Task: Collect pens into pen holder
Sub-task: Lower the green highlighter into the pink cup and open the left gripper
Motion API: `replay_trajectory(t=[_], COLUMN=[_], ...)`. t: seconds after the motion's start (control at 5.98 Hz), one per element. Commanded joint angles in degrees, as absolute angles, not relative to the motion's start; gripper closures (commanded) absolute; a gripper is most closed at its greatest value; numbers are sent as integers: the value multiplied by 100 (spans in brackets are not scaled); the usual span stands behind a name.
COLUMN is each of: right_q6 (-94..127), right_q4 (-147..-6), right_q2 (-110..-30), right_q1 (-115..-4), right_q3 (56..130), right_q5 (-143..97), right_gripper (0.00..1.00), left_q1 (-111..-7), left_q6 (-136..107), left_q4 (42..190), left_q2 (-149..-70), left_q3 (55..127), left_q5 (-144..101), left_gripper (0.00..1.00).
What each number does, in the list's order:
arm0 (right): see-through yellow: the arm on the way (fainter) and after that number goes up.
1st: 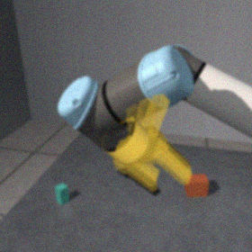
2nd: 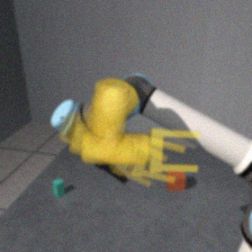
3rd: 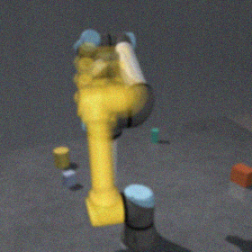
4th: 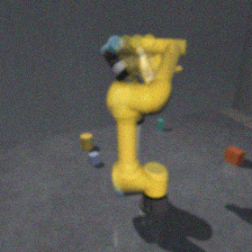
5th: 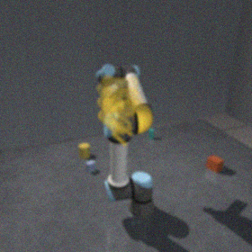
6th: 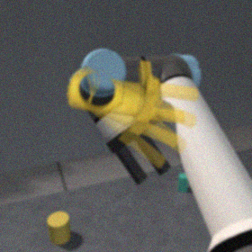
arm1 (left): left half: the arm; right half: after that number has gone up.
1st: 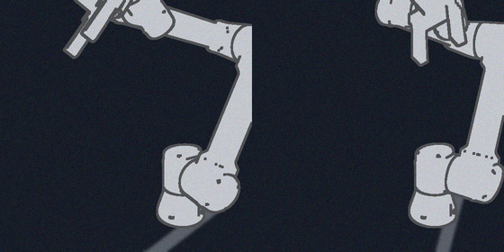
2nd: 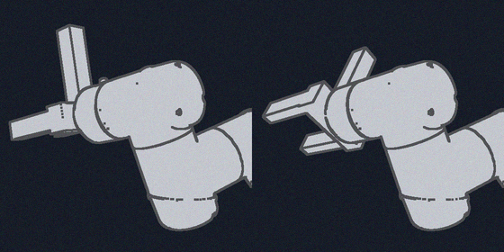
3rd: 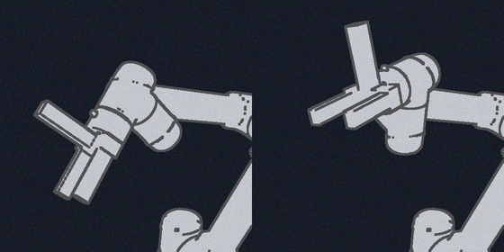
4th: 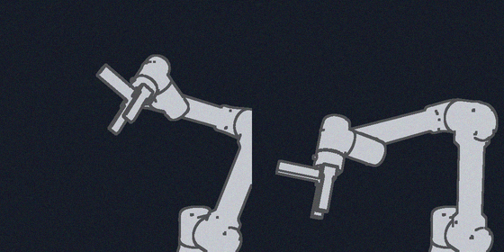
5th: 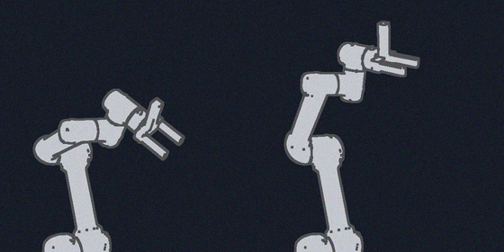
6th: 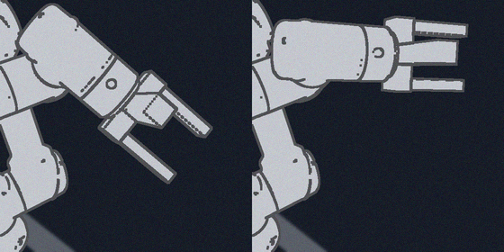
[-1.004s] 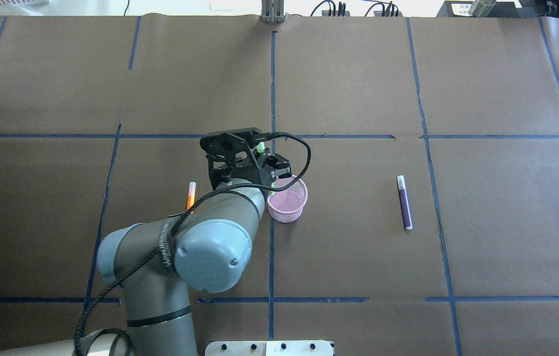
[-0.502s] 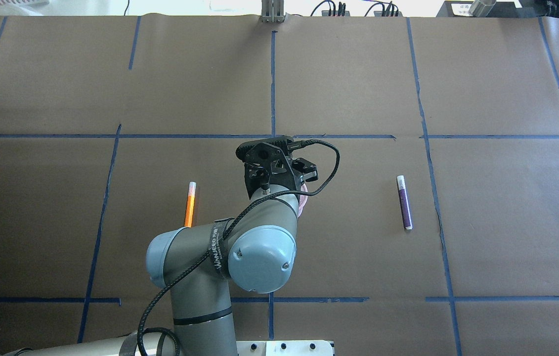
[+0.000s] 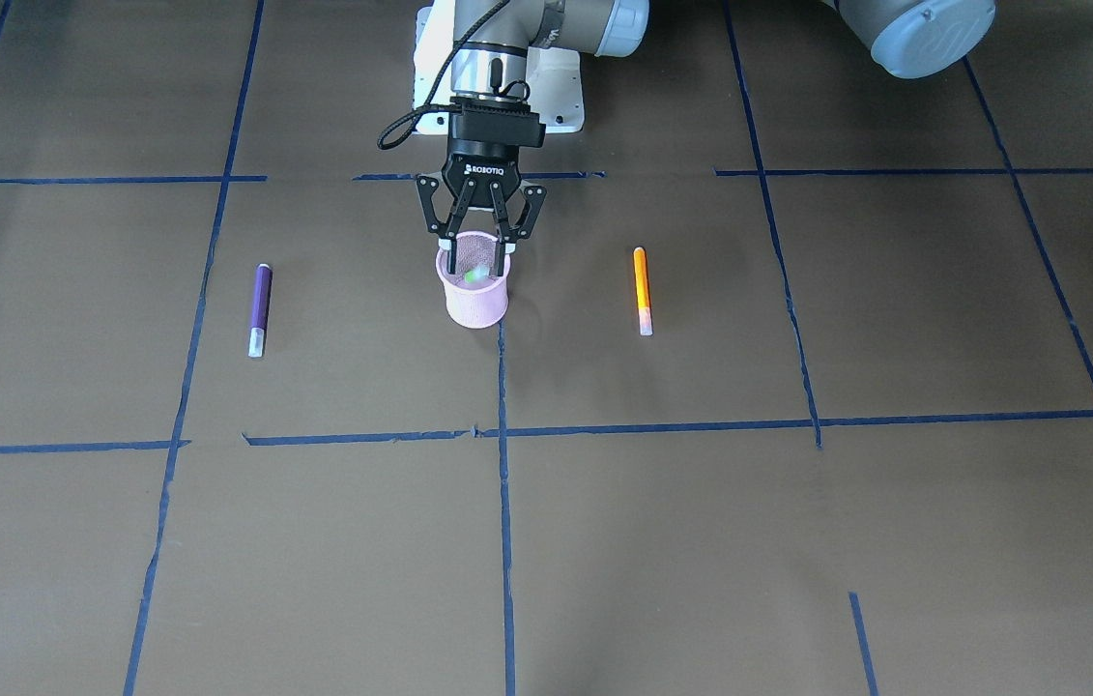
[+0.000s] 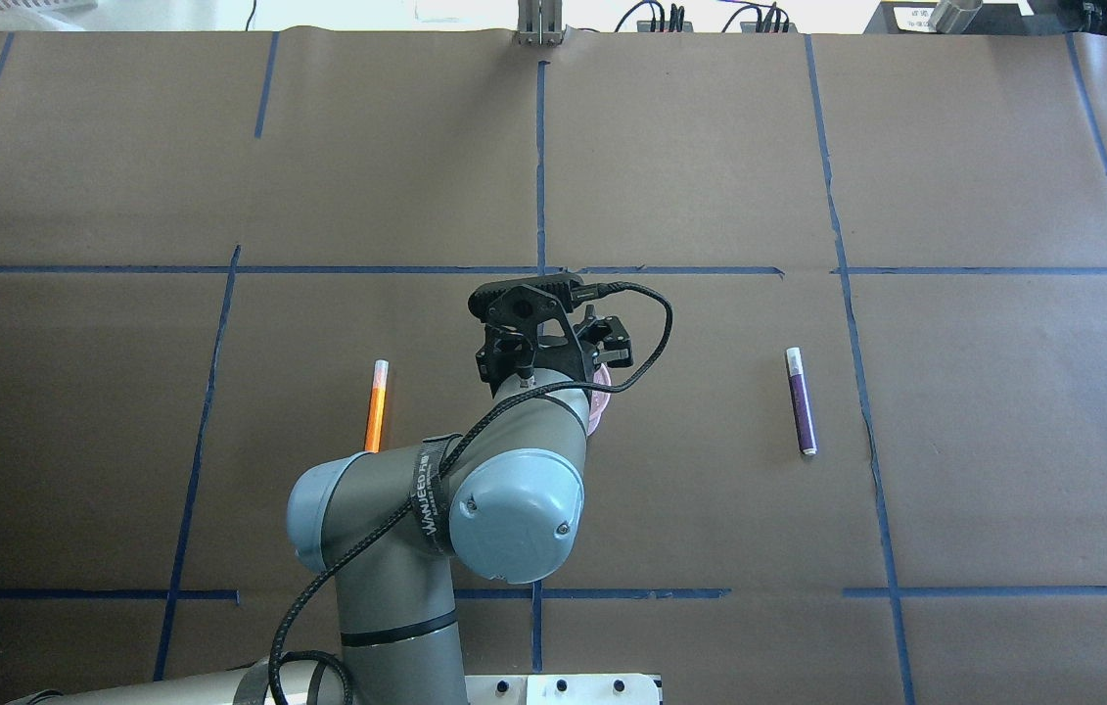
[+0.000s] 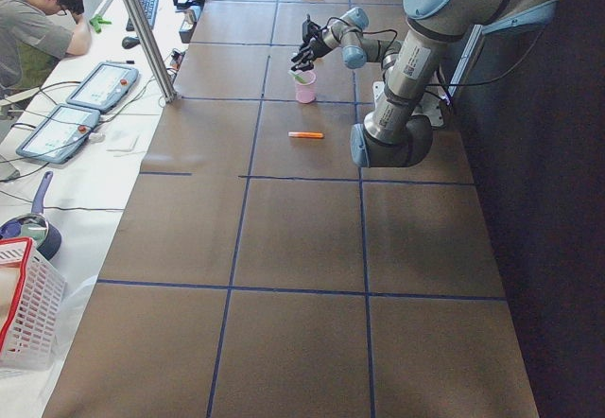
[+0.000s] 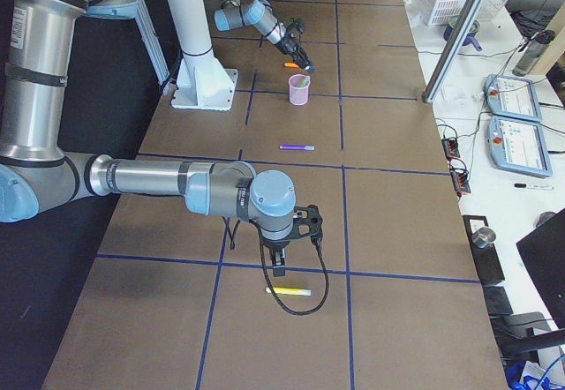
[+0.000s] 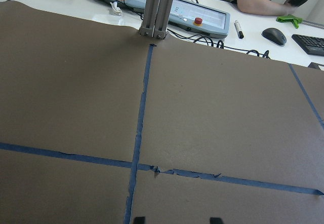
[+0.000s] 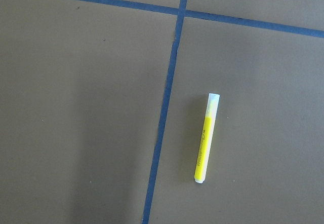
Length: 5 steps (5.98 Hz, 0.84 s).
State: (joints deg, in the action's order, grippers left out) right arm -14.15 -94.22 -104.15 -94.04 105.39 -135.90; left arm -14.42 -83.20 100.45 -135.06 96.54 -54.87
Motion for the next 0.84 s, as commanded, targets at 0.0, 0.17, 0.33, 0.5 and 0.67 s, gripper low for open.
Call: replay_trajectory(t=[0.0, 0.17, 0.33, 0.5, 0.67], right_q6=[-1415, -1415, -1406, -1406, -1406], right_q4=[-9422, -9422, -9413, -9413, -9413], right_q2=[-10415, -10415, -10415, -10415, -10415], right_q1=[-9404, -9404, -9404, -9396, -9396], right_q3=[10538, 10538, 10547, 10538, 10538], right_q5=[-13597, -13597, -13605, -13640, -13762], right_gripper=[0, 0, 0, 0, 0], left_q1=[-1441, -1450, -1502, -1773, -2141], left_q6=[-8079, -7590, -7498, -7401, -7400], left_q4=[10002, 9924, 9505, 9083, 8801], left_q2=[-13509, -13457, -13317, -13307, -13298], left_q3=[9886, 10384, 10858, 11116, 11127], left_q5=[-5528, -6016, -6525, -7383, -8331], left_gripper=[1, 1, 1, 1, 1])
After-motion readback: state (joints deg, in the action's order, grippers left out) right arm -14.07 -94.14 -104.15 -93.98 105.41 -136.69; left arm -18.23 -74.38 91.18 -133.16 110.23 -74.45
